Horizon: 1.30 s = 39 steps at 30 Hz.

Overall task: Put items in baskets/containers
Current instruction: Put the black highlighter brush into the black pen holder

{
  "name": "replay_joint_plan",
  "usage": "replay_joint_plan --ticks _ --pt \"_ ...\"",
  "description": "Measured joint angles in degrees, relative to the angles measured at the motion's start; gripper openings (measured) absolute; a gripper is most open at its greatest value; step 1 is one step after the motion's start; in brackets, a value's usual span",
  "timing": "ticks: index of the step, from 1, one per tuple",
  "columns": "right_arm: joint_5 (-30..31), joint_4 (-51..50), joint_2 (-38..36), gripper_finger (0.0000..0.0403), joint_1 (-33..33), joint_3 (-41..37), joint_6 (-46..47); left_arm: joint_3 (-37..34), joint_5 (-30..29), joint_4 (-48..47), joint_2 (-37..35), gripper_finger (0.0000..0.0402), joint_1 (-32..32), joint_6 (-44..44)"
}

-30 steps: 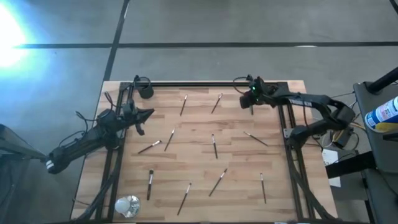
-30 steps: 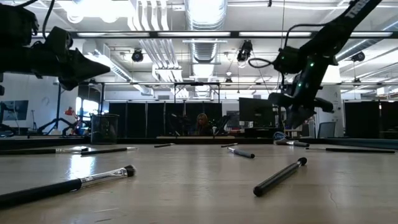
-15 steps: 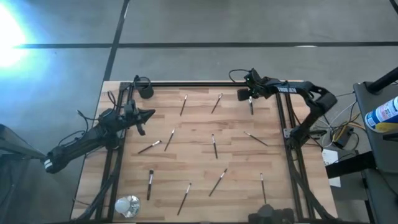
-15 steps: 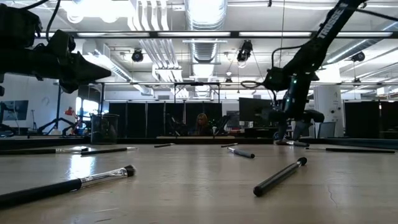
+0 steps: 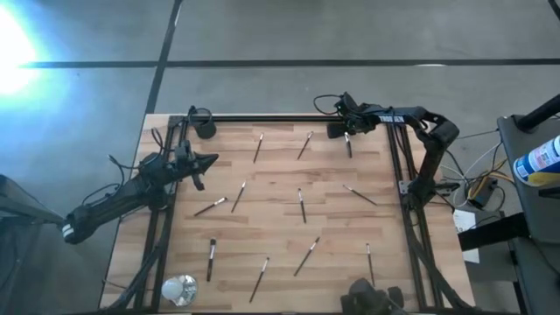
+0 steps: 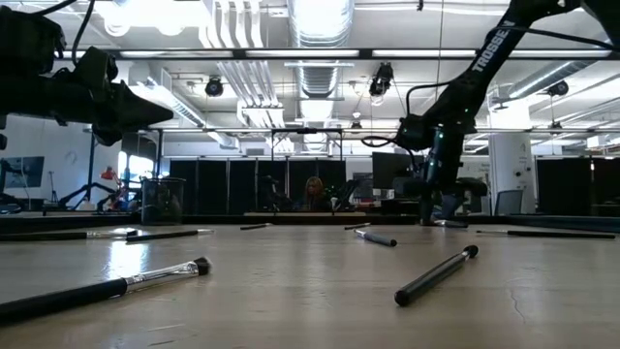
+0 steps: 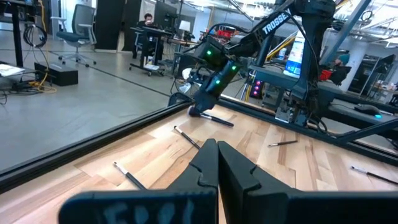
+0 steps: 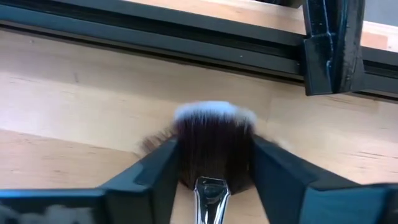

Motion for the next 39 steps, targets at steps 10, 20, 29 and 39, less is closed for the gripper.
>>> replay_joint_plan --ticks 10,20,29,39 --pt "-1.6 -0.6 -1.3 0.0034 0.2 -0.2 -3.9 0.0 0.0 0.0 0.5 0.0 0.0 -4.1" --pt "-2.3 4.3 -12.5 0.0014 3.2 -5.7 -9.5 0.0 -2.9 1.0 1.9 0.0 0.0 -7.9" --pt "-3.7 27.6 -29.1 0.0013 9.8 -23.4 -10.6 0.0 -3.1 5.4 1.9 0.0 -2.0 -8.8" --pt "-5.4 66.6 -36.1 0.0013 20.0 -40.6 -13.3 0.0 -10.0 19.0 10.6 0.0 -12.1 -10.7"
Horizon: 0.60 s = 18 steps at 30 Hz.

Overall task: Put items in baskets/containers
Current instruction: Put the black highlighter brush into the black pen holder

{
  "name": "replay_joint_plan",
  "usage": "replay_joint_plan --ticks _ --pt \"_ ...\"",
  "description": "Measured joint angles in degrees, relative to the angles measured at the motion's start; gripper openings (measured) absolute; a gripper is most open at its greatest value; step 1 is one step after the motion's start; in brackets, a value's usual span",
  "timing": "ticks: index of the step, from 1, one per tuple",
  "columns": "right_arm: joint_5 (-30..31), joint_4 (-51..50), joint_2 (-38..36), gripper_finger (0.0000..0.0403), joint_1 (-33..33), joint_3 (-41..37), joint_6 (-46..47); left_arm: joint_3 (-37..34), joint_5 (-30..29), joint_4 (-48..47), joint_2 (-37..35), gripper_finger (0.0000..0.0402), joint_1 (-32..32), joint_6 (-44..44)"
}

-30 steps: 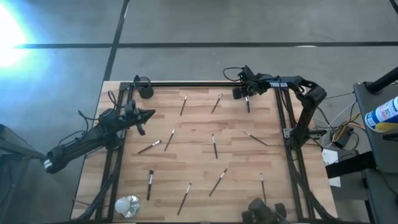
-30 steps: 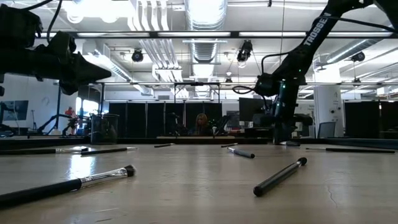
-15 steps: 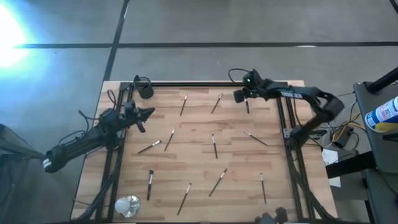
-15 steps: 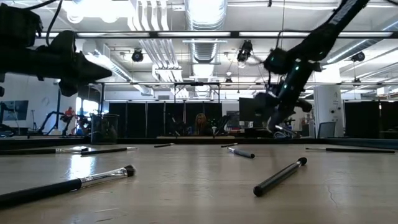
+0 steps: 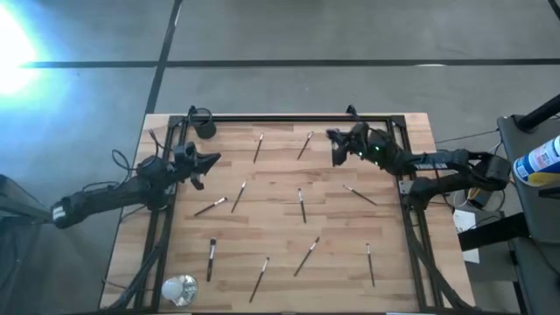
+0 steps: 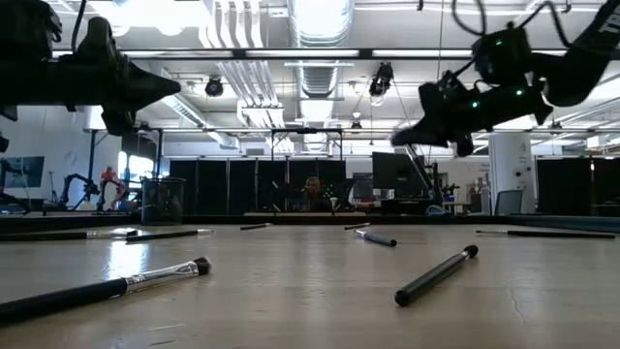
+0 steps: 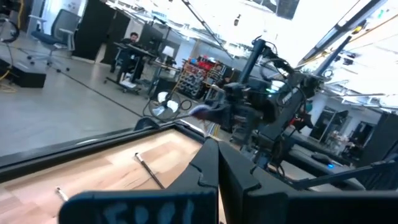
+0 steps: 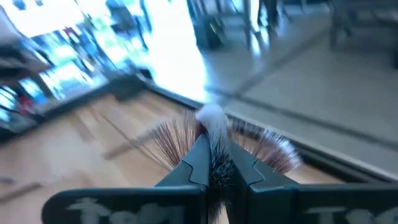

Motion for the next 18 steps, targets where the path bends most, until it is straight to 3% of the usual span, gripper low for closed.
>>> replay_joint_plan --ticks 7,11,18 --pt "-4.1 16.5 1.8 0.0013 3.8 -2.4 -0.1 0.0 -7.8 17.6 15.4 0.0 -8.7 0.0" --pt "-7.1 17.4 2.5 0.0013 5.3 0.3 -0.9 2.8 -10.1 20.2 24.4 0.0 -10.9 0.3" --pt "-9.7 17.3 3.9 0.0013 9.2 6.3 -4.4 12.1 -9.1 24.2 38.5 0.0 -11.3 5.0"
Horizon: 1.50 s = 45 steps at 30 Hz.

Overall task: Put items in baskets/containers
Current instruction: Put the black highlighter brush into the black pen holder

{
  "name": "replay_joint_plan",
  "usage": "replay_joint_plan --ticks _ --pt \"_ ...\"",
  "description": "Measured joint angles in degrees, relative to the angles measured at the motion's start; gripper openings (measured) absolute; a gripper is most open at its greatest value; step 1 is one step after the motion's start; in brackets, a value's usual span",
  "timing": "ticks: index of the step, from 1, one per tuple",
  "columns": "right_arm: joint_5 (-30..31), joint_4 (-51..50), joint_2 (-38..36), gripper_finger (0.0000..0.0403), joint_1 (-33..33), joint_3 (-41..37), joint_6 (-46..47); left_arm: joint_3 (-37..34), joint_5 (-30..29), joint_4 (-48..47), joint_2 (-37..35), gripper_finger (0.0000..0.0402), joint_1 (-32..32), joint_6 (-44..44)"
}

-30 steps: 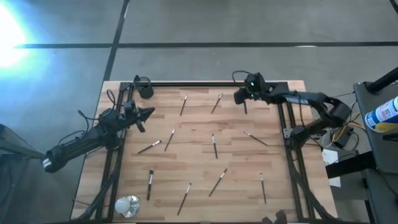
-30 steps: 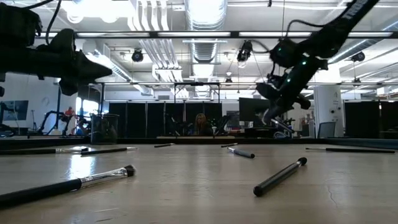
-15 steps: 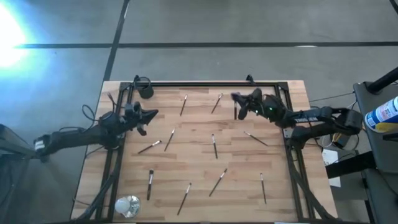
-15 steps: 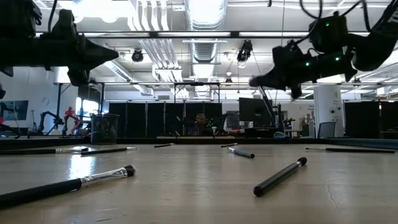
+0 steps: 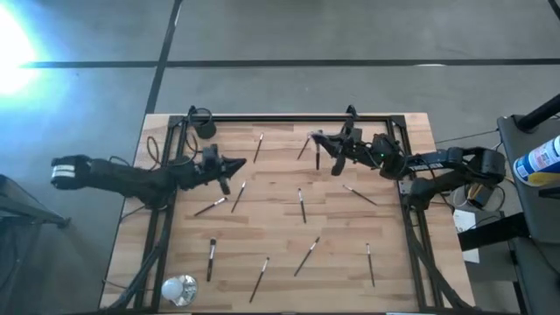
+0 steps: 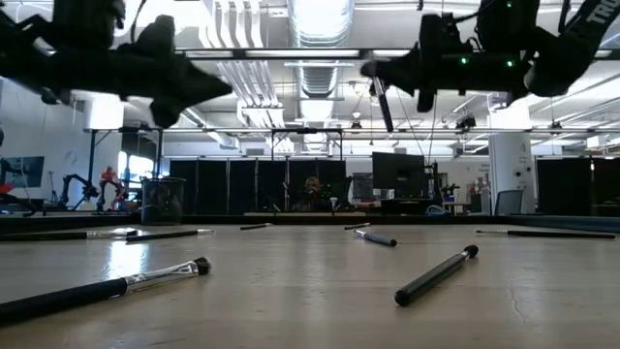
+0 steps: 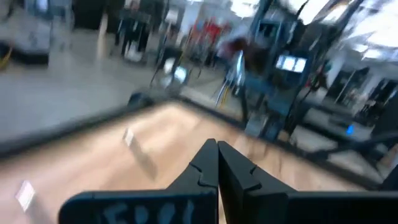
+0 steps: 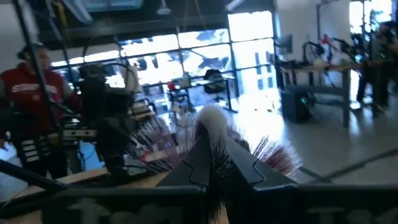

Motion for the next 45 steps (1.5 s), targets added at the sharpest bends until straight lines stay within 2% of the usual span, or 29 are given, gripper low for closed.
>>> replay_joint_plan --ticks 6,10,19,22,28,33,38,45 --pt "0.0 0.0 3.6 0.0013 3.2 5.2 -2.2 6.8 4.9 4.9 9.5 0.0 0.0 3.4" --pt "0.0 0.0 7.0 0.0013 4.4 8.3 -2.6 10.6 7.1 4.2 13.9 0.0 0.0 3.9" --pt "0.0 0.2 14.5 0.0013 6.2 15.9 -2.6 16.8 7.6 4.4 18.9 0.0002 -0.1 2.8" --pt "-0.1 0.1 16.1 0.0013 6.8 18.0 -3.1 18.1 7.3 4.4 20.1 0.0021 -0.1 1.9" --pt "-0.2 0.1 18.1 0.0013 7.9 20.7 -5.3 20.4 3.4 4.3 21.9 0.0089 -0.1 -1.4" --pt "0.2 0.1 19.4 0.0013 8.0 21.8 -5.7 21.6 3.1 4.0 21.8 0.013 0.0 -2.0" --pt "3.7 0.2 19.5 0.0013 9.0 22.5 -8.4 22.4 0.9 3.4 22.0 0.0149 -0.1 -2.9" --pt "8.3 0.1 19.4 0.0013 11.6 24.5 -11.6 23.2 -1.5 3.4 22.2 0.0151 -0.1 -3.0"
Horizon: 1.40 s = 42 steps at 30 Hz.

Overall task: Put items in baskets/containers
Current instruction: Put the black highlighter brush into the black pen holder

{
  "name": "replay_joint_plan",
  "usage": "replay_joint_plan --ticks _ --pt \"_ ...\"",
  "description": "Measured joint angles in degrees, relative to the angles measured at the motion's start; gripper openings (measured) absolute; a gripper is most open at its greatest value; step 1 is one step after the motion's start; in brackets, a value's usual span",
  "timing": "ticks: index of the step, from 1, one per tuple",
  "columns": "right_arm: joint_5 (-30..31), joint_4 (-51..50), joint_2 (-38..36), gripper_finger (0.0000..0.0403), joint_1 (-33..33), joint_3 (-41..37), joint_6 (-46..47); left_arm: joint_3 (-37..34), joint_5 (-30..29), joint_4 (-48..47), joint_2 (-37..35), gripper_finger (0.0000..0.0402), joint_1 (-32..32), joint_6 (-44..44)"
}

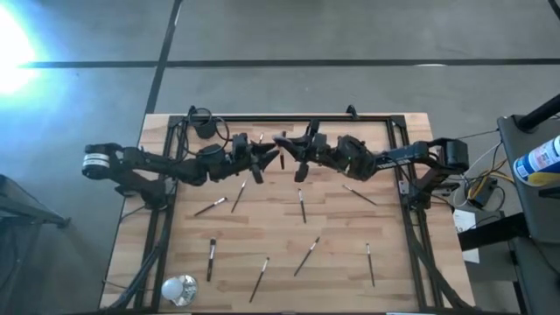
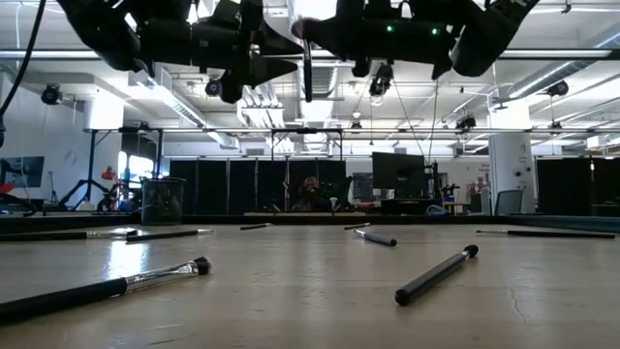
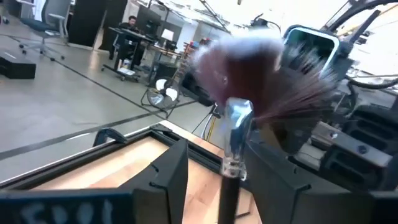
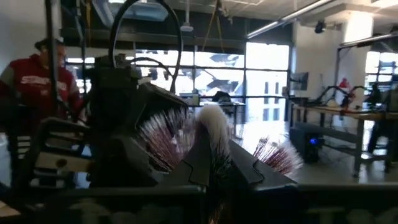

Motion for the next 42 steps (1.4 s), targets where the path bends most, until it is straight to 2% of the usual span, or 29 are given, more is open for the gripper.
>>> replay_joint_plan --ticks 9,22,26,32,37,42 --pt "4.0 -1.2 0.0 0.0013 1.8 2.2 -2.4 1.4 1.1 -0.7 1.0 0.0151 0.0 0.0" --pt "4.1 -2.1 0.0 0.0013 3.5 3.3 -3.0 3.1 1.5 -0.7 1.2 0.015 0.0 2.6" --pt "4.2 -2.3 0.0 0.0013 3.7 3.1 -3.0 3.1 1.2 -0.7 1.2 0.0126 0.0 2.5" --pt "4.4 -4.2 0.0 0.0013 3.6 3.1 -2.8 3.5 1.2 -1.3 1.2 0.0041 -0.1 4.5" --pt "5.8 -5.2 0.0 0.0025 3.6 3.0 -1.6 3.5 -0.6 -2.0 0.9 0.004 -0.1 6.2" --pt "5.2 -7.5 -0.1 0.0077 3.9 2.6 -1.6 3.5 -5.9 -4.2 -1.2 0.004 0.5 8.3"
